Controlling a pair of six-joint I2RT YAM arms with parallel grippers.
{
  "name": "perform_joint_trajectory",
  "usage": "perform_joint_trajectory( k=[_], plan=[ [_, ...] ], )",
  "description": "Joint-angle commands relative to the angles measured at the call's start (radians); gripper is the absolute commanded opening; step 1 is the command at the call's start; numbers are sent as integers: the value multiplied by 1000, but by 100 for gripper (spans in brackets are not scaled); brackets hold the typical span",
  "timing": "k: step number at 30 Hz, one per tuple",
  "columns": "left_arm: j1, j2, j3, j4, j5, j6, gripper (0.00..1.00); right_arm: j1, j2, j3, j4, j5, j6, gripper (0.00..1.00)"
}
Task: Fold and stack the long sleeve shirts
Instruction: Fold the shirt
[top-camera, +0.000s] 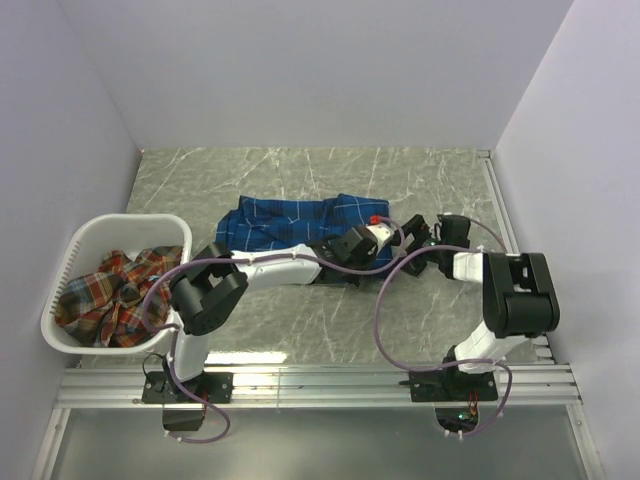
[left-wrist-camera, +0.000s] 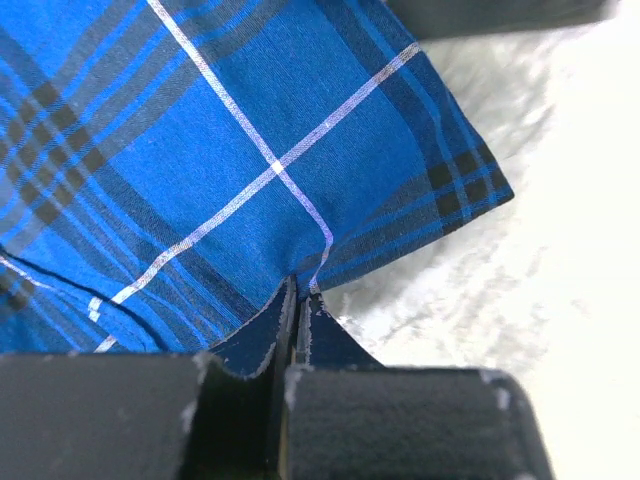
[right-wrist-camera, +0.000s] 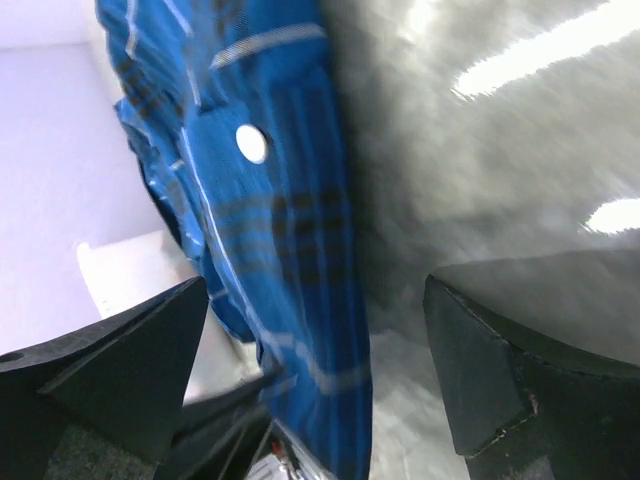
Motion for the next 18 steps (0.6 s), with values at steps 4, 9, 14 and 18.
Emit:
perform_joint_trajectory(
  k=[4, 9, 14, 18],
  plan=[
    [30, -96, -18, 64, 99, -93, 1, 104, 144, 96, 74, 6, 9, 93],
    [33, -104, -31, 68, 132, -107, 0, 125, 193, 130, 107, 3, 26, 89],
    [33, -115, -49, 86, 202, -123, 3, 124, 214, 199, 70, 21, -11, 82],
    [30, -125, -54, 91, 253, -124, 9, 125, 234, 252, 58, 8, -46, 60]
  ],
)
